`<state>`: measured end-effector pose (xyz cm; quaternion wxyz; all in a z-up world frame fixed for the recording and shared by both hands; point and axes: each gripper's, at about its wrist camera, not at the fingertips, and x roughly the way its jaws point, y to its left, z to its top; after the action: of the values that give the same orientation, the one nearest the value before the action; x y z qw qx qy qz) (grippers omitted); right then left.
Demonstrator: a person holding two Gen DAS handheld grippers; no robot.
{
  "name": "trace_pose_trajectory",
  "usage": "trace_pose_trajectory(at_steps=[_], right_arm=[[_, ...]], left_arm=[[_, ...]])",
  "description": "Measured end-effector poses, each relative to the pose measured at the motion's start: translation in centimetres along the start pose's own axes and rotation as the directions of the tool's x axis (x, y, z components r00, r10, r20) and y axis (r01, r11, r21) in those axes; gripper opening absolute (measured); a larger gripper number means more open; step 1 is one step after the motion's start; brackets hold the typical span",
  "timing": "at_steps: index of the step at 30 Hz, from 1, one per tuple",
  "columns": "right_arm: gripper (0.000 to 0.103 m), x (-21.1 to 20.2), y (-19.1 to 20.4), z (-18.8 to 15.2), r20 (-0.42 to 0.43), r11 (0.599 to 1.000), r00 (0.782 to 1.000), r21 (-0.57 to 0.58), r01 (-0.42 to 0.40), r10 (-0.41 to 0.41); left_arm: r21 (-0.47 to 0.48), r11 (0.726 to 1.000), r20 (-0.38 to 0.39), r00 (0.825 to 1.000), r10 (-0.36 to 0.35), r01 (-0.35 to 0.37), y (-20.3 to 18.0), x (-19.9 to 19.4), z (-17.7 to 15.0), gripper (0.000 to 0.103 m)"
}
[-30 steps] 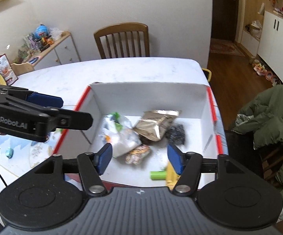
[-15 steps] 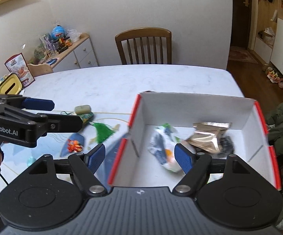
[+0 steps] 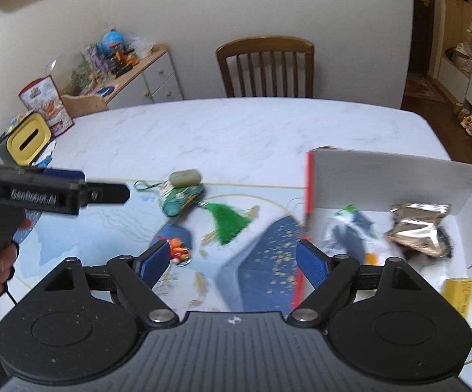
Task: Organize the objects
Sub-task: 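Withdraw both tools from the box toward the remaining table items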
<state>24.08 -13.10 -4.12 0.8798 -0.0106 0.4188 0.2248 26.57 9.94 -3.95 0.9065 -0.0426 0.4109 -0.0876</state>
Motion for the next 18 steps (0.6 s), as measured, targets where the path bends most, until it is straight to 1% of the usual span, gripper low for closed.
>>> trace_pose_trajectory(at_steps=[4,8,12,15,18], right_arm=[[0.084,2.0,1.9,-0.2,-0.022,1.0,1.0,-0.028,-0.006,0.005],[0.084,4.4,3.6,-0.3,-0.043,0.998,0.999,-0.067,-0.003,0.0],[0.084,6.4,5.1,-0.4,-0.065,0.996,0.998,-0.09,-0.003,-0.003],[0.084,7.9,6.0,-0.6,-0.081,0.993,0.997,-0.118,-0.004,-0.006],[0.084,9.5,6.7,-0.8,-0.101,0.99,0.995,-0.14,0.007,-0.021]], left_arm=[[0.001,1.0,-0.006,1.0,0.019,-0.019,2.5,0.1,-0.3,0.102],[0.011,0.999,-0.018,0.999,0.031,-0.031,4.6,-0.1,-1.6,0.102],[-0.021,0.999,-0.057,0.997,0.043,-0.044,6.7,0.2,-3.8,0.102],[-0.018,0.997,-0.077,0.995,0.068,-0.069,7.8,0.1,-5.6,0.102],[-0.014,0.997,-0.104,0.992,0.077,-0.078,8.4,0.2,-7.7,0.102]])
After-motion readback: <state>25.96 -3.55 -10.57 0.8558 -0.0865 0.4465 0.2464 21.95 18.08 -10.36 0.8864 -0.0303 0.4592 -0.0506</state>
